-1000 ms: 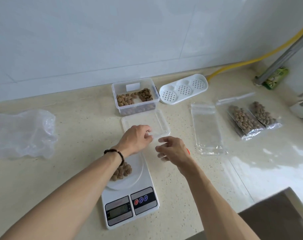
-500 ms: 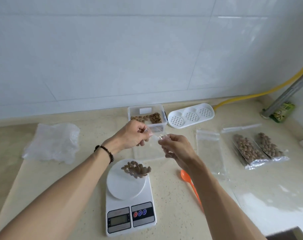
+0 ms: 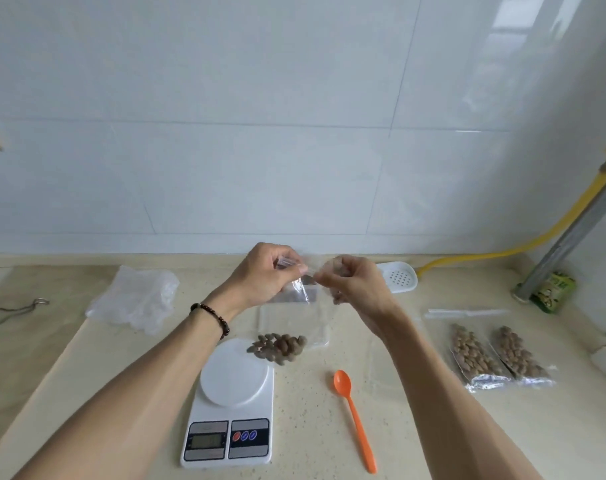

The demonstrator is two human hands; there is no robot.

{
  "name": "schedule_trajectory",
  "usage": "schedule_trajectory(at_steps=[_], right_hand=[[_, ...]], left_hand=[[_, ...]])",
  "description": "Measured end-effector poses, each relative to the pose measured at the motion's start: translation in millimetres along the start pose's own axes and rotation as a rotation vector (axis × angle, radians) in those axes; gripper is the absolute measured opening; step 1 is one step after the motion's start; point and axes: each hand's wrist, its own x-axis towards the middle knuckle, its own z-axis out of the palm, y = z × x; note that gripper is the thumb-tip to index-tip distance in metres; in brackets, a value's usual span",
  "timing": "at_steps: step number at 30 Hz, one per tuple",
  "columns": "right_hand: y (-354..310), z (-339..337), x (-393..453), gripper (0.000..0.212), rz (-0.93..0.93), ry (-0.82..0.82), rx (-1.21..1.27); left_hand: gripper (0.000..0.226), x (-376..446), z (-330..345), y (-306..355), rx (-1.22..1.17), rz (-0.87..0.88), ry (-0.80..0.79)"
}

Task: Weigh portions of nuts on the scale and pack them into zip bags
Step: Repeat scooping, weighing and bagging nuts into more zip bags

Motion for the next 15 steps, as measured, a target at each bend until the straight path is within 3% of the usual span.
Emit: schedule_trajectory(at_steps=[4, 8, 11, 15], right_hand=[[-8.6, -22.1, -12.6, 0.02, 0.029, 0.035, 0.087], [-15.7, -31.2, -16.1, 0.019, -0.053, 0.096, -0.169], [-22.9, -32.6, -13.7, 0.017, -0.1, 0.129, -0.282], [-23.7, -34.4, -10.7, 0.016, -0.065, 0.146, -0.044]], left_hand=[[0.011, -4.8, 10.5, 19.9, -0.064, 0.0, 0.102], [0.013, -4.6, 13.0, 30.7, -0.208, -0.035, -0.04], [0.013, 1.3, 18.6, 33.8, -0.148, -0.014, -0.064], [0.017, 16.5, 23.9, 33.8, -0.086, 0.048, 0.0]])
